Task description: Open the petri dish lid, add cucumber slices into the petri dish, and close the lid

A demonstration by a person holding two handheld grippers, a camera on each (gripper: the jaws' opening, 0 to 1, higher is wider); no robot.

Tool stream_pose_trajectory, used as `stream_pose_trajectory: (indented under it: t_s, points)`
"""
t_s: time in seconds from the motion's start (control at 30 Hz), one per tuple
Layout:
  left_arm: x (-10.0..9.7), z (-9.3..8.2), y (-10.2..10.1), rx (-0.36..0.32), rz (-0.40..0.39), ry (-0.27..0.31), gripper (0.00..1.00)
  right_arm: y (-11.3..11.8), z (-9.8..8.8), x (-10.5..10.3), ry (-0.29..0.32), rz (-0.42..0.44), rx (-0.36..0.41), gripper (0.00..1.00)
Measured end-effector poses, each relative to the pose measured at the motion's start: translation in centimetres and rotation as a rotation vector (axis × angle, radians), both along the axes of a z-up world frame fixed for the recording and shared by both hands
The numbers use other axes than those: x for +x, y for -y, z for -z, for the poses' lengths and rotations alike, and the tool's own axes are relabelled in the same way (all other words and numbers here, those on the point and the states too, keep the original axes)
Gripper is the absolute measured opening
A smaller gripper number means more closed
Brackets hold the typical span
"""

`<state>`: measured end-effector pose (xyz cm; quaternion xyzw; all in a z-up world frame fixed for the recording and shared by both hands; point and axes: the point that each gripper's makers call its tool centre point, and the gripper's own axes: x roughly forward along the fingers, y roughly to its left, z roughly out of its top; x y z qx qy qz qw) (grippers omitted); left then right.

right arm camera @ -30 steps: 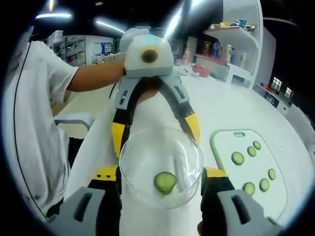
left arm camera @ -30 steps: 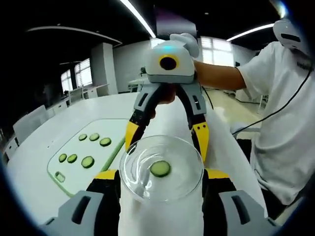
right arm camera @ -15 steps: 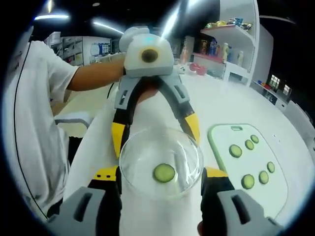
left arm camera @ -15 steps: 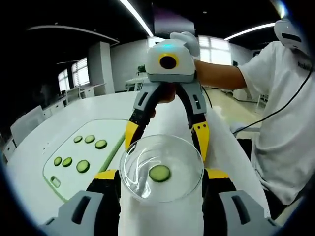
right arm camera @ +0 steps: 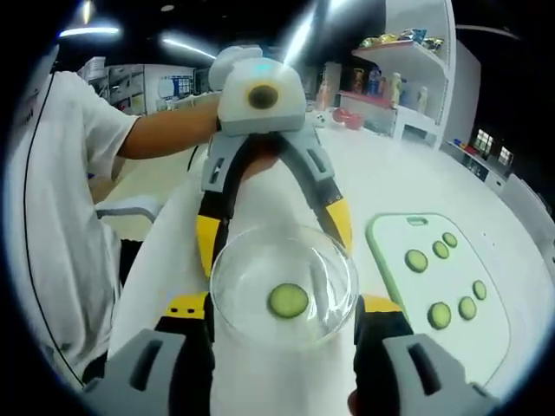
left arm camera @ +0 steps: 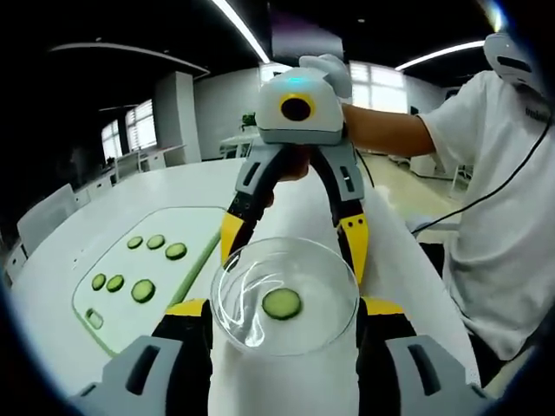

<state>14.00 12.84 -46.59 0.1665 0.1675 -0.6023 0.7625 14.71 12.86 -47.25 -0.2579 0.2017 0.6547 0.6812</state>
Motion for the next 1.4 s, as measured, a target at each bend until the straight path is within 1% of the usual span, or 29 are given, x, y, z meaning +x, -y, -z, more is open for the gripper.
stream_pose_trajectory:
  t_s: [0.33,1.13,1.4]
  points:
    - [0.1,0.3,-0.1,-0.001,-0.003,-0.009,0.67,-0.1,0.4,0.2,-0.01,0.0,0.0,0.64]
    - [0.2,2.0,0.2,0.002,-0.007,-0.042,0.67,0.2,2.2,0.3,-0.043,-0.001,-0.009,0.64]
    - [0.3,1.9,0.2,-0.005,-0.007,-0.049,0.67,0.2,2.1,0.3,-0.054,0.001,0.008,0.64]
